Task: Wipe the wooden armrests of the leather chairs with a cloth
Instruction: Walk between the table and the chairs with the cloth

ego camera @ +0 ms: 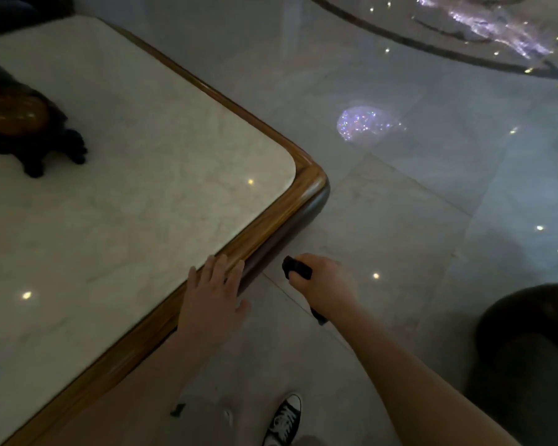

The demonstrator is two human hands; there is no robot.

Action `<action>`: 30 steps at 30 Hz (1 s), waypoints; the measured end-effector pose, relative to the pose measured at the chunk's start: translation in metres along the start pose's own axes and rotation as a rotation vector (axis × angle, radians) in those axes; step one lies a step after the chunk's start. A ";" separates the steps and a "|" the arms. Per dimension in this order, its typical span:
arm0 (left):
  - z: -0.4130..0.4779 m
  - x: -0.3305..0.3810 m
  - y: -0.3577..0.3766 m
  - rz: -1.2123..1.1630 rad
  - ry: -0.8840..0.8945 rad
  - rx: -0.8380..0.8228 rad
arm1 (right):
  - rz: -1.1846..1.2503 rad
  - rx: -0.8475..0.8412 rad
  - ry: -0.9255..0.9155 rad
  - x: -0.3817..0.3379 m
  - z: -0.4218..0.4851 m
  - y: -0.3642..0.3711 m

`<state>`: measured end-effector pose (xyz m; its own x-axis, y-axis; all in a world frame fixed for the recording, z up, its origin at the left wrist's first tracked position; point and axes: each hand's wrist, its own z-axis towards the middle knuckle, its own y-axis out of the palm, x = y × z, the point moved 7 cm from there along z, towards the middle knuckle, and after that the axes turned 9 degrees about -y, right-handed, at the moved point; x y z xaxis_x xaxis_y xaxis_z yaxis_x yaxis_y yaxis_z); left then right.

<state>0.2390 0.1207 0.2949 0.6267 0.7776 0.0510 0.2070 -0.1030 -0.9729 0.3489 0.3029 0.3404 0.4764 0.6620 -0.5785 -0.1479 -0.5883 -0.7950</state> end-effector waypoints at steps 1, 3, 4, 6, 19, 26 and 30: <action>0.003 -0.008 0.001 0.004 -0.028 -0.008 | 0.006 -0.011 -0.014 -0.002 0.008 0.003; 0.010 -0.024 0.000 -0.019 -0.077 -0.014 | -0.007 -0.024 -0.040 -0.011 0.025 0.008; 0.014 -0.032 -0.001 -0.033 -0.095 -0.009 | -0.014 -0.033 -0.047 -0.016 0.034 0.011; 0.023 -0.051 -0.002 -0.043 -0.116 -0.007 | 0.002 -0.054 -0.055 -0.027 0.053 0.019; 0.111 -0.184 0.054 -0.067 -0.144 -0.124 | -0.084 -0.108 -0.064 -0.084 0.184 0.116; 0.171 -0.228 0.145 -0.063 -0.236 -0.163 | -0.085 -0.174 -0.081 -0.042 0.260 0.219; 0.210 -0.240 0.194 -0.031 -0.199 -0.118 | -0.097 -0.153 -0.115 -0.016 0.315 0.267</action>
<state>-0.0291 0.0438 0.0469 0.4606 0.8873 0.0239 0.3175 -0.1395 -0.9380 0.0288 0.2811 0.0796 0.3783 0.7626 -0.5247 0.0317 -0.5772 -0.8160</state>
